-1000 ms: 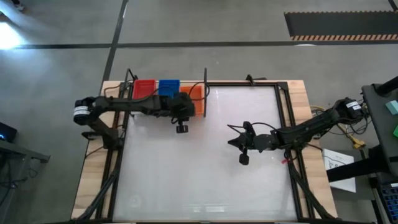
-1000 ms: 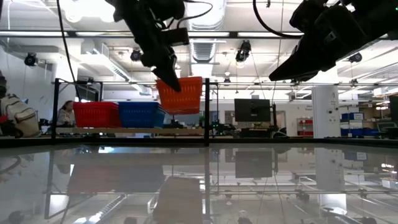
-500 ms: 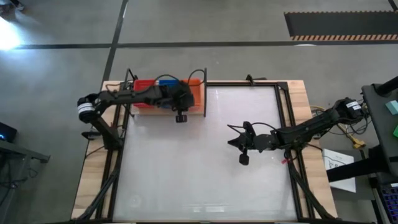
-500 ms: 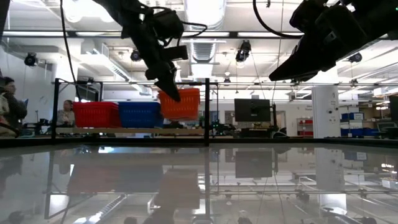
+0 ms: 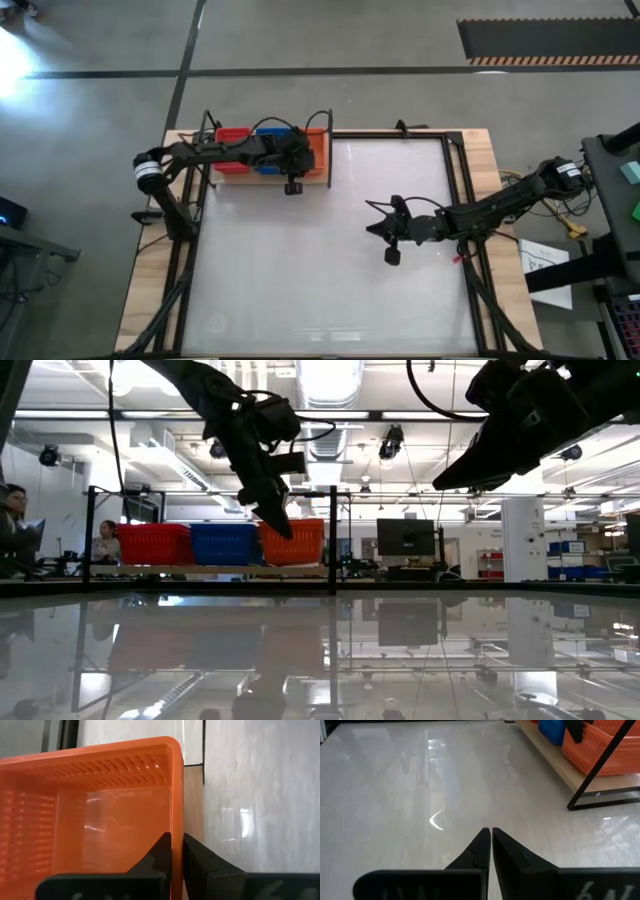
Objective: Stack baskets on shelf by color
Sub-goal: Put the stacked orange bins on the shelf
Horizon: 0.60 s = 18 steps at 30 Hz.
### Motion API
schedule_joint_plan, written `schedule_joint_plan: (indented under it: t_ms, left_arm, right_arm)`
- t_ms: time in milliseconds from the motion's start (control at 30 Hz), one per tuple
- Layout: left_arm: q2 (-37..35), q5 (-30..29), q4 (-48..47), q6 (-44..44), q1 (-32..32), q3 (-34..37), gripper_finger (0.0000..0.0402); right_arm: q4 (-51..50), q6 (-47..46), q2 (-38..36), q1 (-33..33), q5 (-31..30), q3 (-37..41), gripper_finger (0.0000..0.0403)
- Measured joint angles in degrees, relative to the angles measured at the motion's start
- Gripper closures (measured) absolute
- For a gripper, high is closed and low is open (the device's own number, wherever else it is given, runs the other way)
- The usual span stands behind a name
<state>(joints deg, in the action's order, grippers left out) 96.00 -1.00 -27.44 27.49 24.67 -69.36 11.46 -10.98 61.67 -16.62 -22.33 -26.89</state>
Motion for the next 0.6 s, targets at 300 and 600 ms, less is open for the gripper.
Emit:
schedule_joint_plan:
  t_ms: [300, 600]
  left_arm:
    - [0.1, -0.2, 0.0, 0.0, 0.0, 0.0, 0.0388]
    - [0.1, -4.3, 0.0, -0.1, 0.0, 0.0, 0.0363]
  right_arm:
    - [0.0, 0.0, 0.0, 0.0, 0.0, 0.0, 0.0392]
    - [0.0, 0.0, 0.0, 0.0, 0.0, 0.0, 0.0392]
